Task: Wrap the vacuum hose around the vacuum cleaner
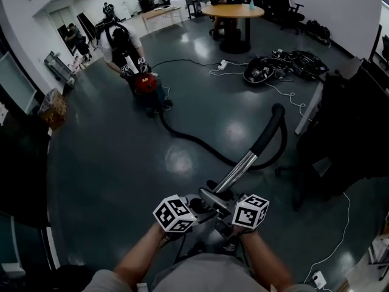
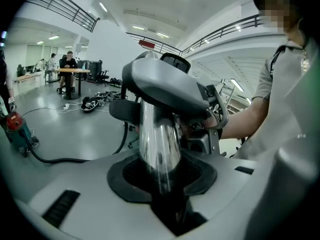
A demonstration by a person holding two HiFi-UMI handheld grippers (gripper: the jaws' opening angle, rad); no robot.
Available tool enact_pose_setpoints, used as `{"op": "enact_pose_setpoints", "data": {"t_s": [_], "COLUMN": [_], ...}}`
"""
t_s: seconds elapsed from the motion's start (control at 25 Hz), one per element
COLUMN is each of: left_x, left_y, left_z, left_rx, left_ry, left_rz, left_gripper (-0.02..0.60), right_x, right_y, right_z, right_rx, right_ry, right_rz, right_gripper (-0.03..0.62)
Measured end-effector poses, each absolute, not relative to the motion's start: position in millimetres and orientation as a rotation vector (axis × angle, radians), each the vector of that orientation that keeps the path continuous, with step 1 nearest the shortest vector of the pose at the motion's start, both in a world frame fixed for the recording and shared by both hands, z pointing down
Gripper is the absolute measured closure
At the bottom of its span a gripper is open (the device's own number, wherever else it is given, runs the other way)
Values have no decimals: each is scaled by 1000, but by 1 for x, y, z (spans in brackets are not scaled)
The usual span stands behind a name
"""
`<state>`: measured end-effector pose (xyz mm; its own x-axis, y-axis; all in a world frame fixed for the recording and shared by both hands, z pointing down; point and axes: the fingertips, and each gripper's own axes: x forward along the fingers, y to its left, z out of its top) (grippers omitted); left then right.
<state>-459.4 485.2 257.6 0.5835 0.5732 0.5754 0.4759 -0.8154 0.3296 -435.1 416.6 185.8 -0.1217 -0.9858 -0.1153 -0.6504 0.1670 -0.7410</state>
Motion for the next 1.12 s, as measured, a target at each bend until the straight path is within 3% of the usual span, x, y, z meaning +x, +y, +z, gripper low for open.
{"op": "enact_pose_setpoints", "data": {"t_s": [0.24,0.52,0.68,1.12], "left_x": [-464,-469,-483,-509], "left_y": [477,460,441,339], "left_z": [268,272,281,289], "left_rx": [2713,2784,2827,2829], "left_ry": [723,624,647,664], "left_rz": [1110,1063,1147,1159], "left_gripper": [454,446,362,345], "right_x": [-449,-452,-436,-408], "right_y": [399,382,365,309], "right_z": [190,194,195,210], "right_rx": [-1564,-1627,-1715,-1999], "right_ry": [1977,1988,1911,1879], "right_rz": [-763,-816,-852,-879], "right_gripper": [428,437,445,448]}}
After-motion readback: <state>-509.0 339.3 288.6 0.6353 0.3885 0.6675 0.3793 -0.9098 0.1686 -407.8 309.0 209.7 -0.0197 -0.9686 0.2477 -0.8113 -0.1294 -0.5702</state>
